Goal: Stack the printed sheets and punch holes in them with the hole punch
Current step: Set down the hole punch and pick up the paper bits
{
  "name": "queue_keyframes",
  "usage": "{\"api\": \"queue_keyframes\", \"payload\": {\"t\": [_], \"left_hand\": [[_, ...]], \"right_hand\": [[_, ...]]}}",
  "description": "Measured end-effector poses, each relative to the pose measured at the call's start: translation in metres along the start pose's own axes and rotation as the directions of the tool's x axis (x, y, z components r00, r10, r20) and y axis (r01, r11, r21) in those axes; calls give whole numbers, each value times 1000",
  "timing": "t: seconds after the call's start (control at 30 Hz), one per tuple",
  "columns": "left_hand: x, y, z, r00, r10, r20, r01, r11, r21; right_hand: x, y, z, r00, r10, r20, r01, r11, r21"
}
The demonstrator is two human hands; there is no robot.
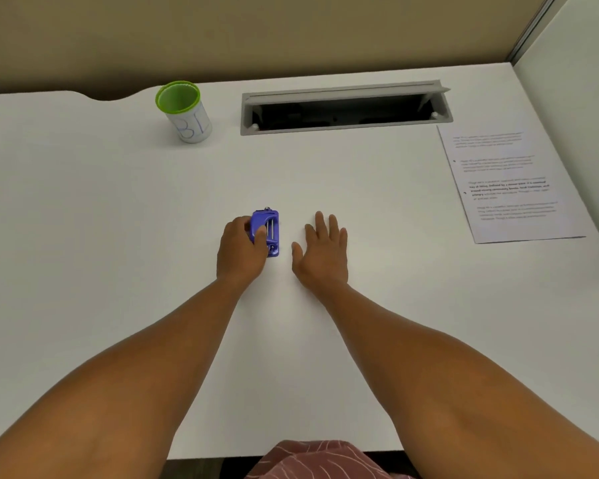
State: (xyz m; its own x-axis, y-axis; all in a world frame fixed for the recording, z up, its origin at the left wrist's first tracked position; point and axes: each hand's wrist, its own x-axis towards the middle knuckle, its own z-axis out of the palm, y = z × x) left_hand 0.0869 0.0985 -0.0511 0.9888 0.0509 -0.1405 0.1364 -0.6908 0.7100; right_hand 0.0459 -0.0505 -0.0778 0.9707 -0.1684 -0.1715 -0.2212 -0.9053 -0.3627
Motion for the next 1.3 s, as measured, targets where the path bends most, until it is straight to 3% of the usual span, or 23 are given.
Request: {"api": "queue_keyframes", "payload": {"t": [0.33,0.7,0.8,1.0,1.3], "left_hand": [[8,-7,7,988,-145,-48,145,989,-4],[19,-6,-3,931,-351,105,363,848,-387],[23,-13,-8,927,-351,134,373,816,-442],[31,-33,-26,943,-329,57,320,840,-438],[46,-64,-76,951,-295,-96,269,938,-221]], "right_hand": [[-7,-2,20,995,4,-105,-12,997,-78],[-9,-4,20,993,24,-113,-34,996,-82],[-8,-4,20,993,27,-115,-38,995,-92],[-8,-4,21,994,31,-108,-44,993,-114],[-8,-5,22,993,30,-118,-44,991,-124]]}}
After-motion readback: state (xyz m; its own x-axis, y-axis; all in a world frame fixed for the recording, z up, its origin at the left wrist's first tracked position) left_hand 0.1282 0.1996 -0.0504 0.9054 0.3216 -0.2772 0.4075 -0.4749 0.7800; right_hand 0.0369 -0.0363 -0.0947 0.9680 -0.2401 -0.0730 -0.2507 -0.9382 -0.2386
